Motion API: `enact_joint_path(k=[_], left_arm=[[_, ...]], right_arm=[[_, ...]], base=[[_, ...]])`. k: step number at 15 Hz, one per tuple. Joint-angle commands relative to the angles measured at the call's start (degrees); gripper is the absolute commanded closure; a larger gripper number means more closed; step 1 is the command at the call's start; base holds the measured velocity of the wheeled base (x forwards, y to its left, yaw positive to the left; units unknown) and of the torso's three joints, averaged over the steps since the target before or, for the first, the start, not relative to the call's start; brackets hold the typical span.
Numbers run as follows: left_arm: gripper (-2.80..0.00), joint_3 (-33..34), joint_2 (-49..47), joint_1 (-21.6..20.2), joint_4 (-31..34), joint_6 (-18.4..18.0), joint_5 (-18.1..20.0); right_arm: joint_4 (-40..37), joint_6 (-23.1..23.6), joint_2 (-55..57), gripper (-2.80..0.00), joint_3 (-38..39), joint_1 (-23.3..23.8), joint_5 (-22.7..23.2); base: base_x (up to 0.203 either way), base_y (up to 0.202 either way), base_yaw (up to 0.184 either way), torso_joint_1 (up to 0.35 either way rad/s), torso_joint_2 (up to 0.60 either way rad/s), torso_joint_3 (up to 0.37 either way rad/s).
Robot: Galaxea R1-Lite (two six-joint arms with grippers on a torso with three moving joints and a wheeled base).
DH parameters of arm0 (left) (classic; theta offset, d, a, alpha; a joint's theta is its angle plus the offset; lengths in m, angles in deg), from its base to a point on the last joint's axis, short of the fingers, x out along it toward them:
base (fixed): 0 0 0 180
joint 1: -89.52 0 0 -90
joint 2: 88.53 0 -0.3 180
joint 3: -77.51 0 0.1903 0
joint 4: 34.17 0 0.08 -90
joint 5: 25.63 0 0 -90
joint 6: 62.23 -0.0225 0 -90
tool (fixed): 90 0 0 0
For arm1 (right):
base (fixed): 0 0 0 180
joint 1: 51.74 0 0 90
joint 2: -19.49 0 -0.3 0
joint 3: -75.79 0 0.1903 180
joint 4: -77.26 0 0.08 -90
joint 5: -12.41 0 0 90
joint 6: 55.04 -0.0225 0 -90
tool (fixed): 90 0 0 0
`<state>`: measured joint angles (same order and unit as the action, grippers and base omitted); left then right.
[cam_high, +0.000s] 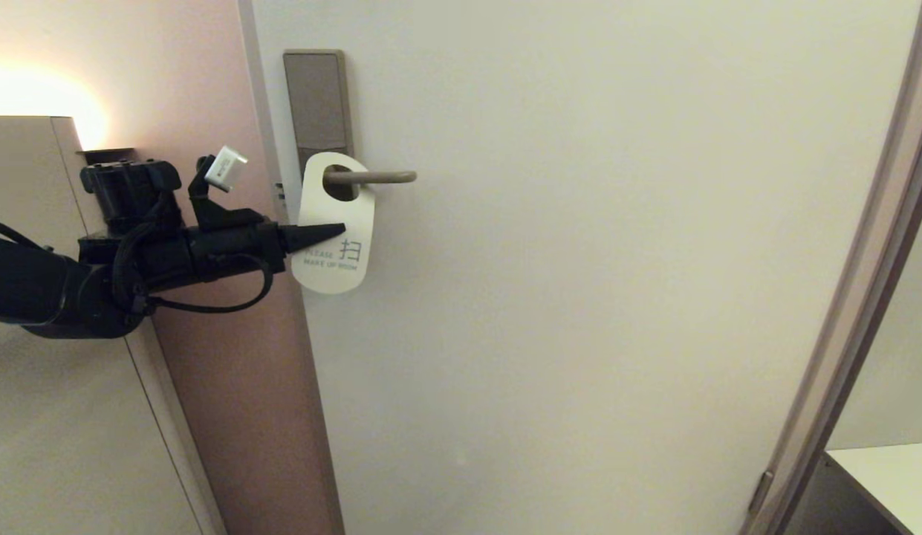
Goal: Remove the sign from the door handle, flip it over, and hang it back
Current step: Take down the sign
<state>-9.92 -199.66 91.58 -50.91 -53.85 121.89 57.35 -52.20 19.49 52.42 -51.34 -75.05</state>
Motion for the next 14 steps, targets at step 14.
enact_joint_path(k=[14], left_arm=[[0.00,-1.50,-1.02,5.06,-0.31,0.06,-1.17]], right_arm=[[0.05,0.06,0.01,0.00,0.00,0.02,0.02]], base=[[0.000,0.000,0.000,0.000,0.00,0.000]])
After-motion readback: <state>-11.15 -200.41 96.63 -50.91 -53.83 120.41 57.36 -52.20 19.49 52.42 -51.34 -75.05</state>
